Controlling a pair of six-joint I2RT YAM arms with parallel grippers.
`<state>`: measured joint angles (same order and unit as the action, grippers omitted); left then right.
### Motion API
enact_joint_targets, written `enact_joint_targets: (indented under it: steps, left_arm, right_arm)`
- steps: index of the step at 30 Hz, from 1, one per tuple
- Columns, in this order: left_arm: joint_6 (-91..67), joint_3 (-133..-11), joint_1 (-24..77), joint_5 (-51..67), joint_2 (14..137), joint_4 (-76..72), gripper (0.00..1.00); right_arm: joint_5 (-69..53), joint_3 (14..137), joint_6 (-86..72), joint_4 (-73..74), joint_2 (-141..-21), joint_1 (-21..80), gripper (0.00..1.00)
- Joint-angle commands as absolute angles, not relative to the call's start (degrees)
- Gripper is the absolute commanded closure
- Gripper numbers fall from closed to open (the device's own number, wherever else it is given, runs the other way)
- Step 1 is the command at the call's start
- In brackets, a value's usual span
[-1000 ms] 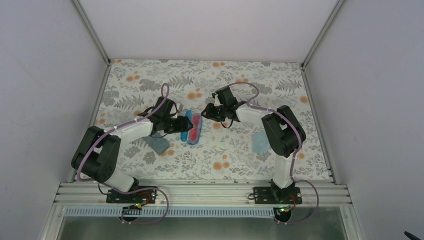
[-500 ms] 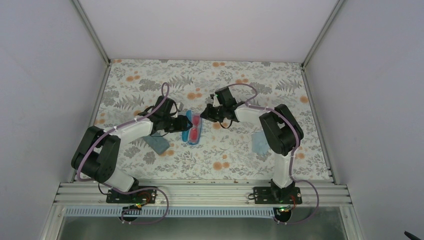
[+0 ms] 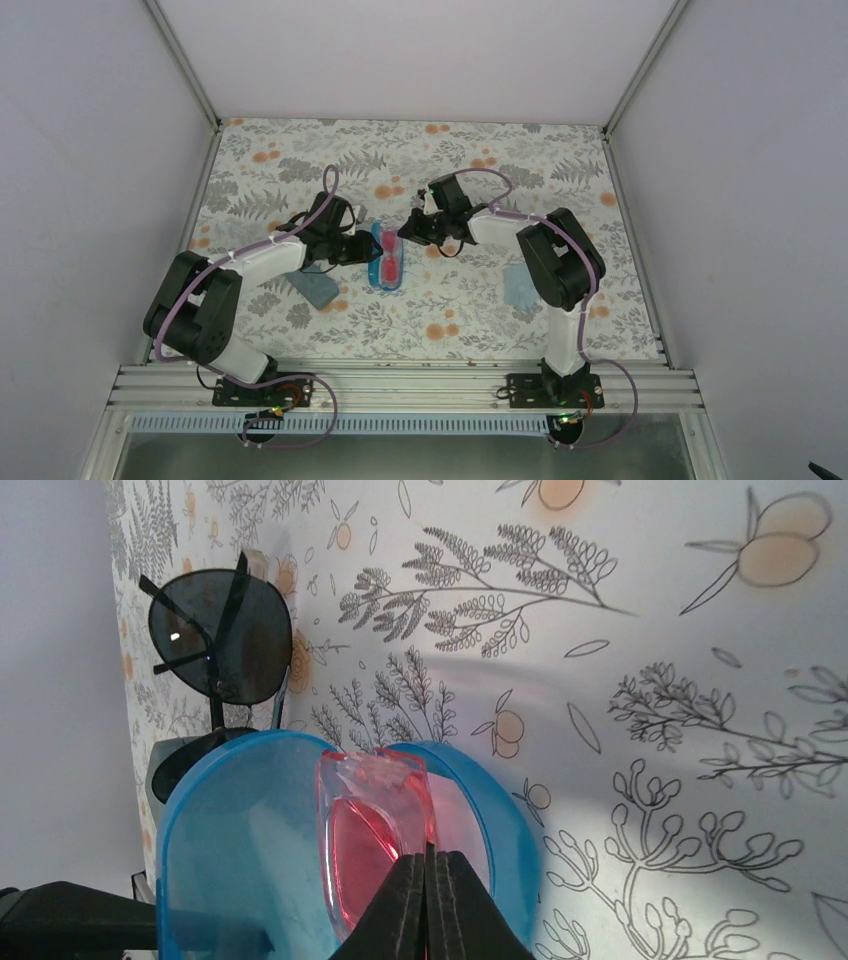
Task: Organize the sunglasses
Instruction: Place the sunglasses in the sunglasses case, then close the sunglasses case at the center of the board.
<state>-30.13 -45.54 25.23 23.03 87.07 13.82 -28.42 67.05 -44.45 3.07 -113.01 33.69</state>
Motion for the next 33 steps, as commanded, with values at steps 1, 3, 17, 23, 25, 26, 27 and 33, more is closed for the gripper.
enact_joint_targets:
  steps: [1, 3, 17, 23, 25, 26, 27, 33]
  left_arm:
    - [-29.1, -46.3, 25.0, 23.6, 87.8, 12.7, 0.6]
    - [-29.1, -46.2, 25.0, 23.5, 87.8, 12.7, 0.6]
    - [-29.0, -46.6, 24.9, 23.3, 86.8, 13.6, 0.59]
    - [-28.9, -47.4, 24.9, 23.2, 86.2, 14.2, 0.53]
    - [-28.9, -47.6, 25.0, 23.0, 86.1, 14.6, 0.5]
    - [-28.9, -47.8, 24.9, 22.9, 86.0, 14.7, 0.49]
    - [-28.9, -47.9, 25.0, 22.7, 86.0, 15.0, 0.49]
    - [-28.3, -48.6, 25.0, 21.2, 84.8, 17.0, 0.45]
  right_arm:
    - [-30.6, 67.9, -45.5, 3.7, -114.9, 34.5, 0.96]
    - [-30.5, 68.1, -45.6, 4.1, -115.2, 34.7, 0.96]
    - [-23.9, 68.6, -46.1, 7.2, -110.8, 35.3, 0.87]
    - [-21.3, 65.9, -45.8, 6.1, -104.5, 35.2, 0.72]
    - [-20.6, 64.8, -45.9, 6.2, -103.4, 35.2, 0.71]
    - [-20.2, 64.5, -45.9, 6.4, -103.0, 35.2, 0.71]
    - [-19.8, 63.8, -45.8, 6.4, -102.5, 35.1, 0.71]
    - [-20.0, 59.9, -45.7, 6.3, -100.8, 35.2, 0.71]
